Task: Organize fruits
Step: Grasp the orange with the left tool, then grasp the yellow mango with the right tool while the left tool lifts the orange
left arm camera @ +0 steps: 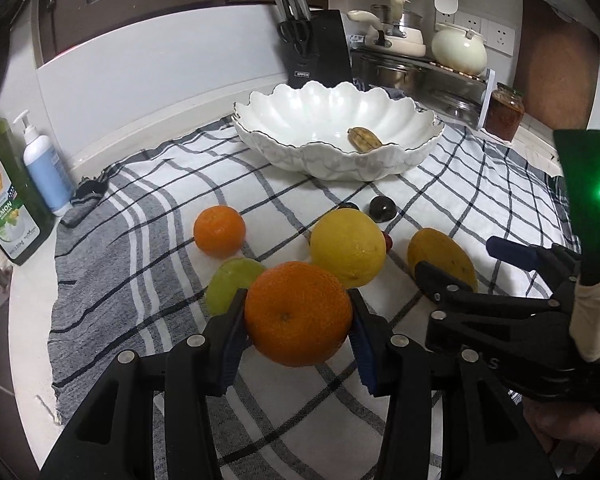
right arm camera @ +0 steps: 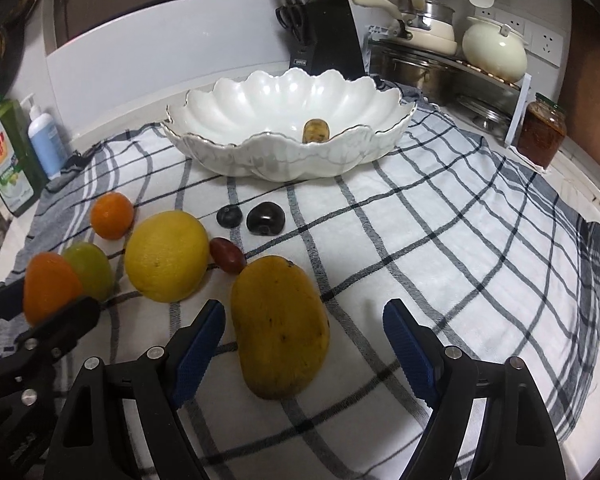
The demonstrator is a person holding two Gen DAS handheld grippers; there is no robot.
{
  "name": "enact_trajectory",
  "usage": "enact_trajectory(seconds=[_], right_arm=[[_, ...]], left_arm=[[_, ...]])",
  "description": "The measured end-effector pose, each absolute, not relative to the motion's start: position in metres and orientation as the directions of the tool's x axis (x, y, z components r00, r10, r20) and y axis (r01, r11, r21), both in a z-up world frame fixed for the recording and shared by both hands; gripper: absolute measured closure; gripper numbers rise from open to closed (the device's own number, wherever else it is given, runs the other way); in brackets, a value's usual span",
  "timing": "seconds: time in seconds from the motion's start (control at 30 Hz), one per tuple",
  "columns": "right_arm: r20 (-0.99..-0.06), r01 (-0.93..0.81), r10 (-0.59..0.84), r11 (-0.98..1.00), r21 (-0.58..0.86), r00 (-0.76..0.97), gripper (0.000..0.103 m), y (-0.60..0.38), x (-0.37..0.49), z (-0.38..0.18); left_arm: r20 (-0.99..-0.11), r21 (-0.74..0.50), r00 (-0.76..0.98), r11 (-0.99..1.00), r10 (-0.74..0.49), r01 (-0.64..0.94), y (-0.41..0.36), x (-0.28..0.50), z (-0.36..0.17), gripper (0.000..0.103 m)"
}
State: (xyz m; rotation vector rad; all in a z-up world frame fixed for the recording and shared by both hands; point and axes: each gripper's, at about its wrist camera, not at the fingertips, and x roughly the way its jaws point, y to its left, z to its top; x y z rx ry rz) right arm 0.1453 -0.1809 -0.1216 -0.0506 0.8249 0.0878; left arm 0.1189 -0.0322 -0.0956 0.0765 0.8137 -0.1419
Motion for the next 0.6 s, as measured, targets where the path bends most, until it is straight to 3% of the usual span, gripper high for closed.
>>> enact_trajectory(seconds=[0.3, 0.6], right_arm=[[-0.759, -0.139, 0.089, 0.990, -0.002, 0.645, 0.050, -0.172, 0.153, -0.137], [-0.754, -0.143, 0.113, 0.989, 0.025, 0.647, 0.052, -0.176, 0.149, -0.135]], left_arm=[[-0.736, 0.011, 0.671, 0.989, -0.091, 0.146, -0.030, 0.122, -0.100, 0.057], [-0.734, 0.015, 0.672, 0.988, -0.091, 0.151, -0.033, 0.122, -0.099, 0.057]])
